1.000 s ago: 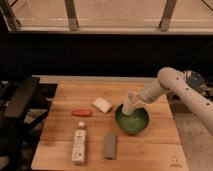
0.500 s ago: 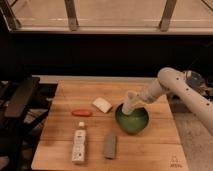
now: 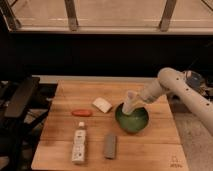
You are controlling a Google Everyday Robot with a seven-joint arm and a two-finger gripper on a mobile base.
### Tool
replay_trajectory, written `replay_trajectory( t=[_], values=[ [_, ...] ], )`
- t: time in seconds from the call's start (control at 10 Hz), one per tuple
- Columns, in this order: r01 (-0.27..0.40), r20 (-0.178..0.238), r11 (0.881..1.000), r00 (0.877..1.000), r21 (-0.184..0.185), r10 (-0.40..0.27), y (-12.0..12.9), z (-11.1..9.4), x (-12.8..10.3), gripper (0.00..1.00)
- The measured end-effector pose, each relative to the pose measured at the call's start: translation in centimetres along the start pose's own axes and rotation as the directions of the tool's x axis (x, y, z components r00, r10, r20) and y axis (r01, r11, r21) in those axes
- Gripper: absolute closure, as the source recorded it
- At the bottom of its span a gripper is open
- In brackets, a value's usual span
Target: Place the ceramic cup in the ceramic bowl
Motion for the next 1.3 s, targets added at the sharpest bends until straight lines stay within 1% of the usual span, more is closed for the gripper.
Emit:
replay_trajectory(
  t=[0.1,0.2,0.3,0.4,0.5,0.6,0.7,0.8,0.9,1.0,1.1,1.3],
  values=[
    [0.011,-0.007,1.000,1.000,0.003,-0.011,0.1,-0.1,-0.1,0.82],
    [0.061,-0.054,0.998,0.997,0.011,-0.061,0.6,-0.7,-0.6,0.70],
    [0.102,-0.093,0.995,0.991,0.018,-0.100,0.9,-1.4,-1.1,0.63],
    [0.172,-0.153,0.984,0.974,0.038,-0.164,1.3,-2.9,-1.8,0.50],
    [0.206,-0.194,0.977,0.962,0.058,-0.191,1.5,-4.1,-1.7,0.40],
    [0.229,-0.225,0.971,0.952,0.073,-0.208,1.4,-4.9,-1.4,0.31],
    [0.247,-0.253,0.966,0.942,0.080,-0.220,1.4,-5.5,-0.9,0.23],
    [0.248,-0.265,0.966,0.939,0.079,-0.219,1.4,-5.8,-0.5,0.20],
    [0.244,-0.271,0.967,0.938,0.066,-0.218,1.4,-5.7,-0.3,0.20],
    [0.241,-0.273,0.970,0.936,0.043,-0.221,1.4,-5.4,-0.1,0.20],
    [0.233,-0.272,0.972,0.937,0.028,-0.217,1.5,-5.0,0.1,0.23],
    [0.211,-0.268,0.976,0.945,0.054,-0.189,1.7,-3.5,0.8,0.42]
  ],
)
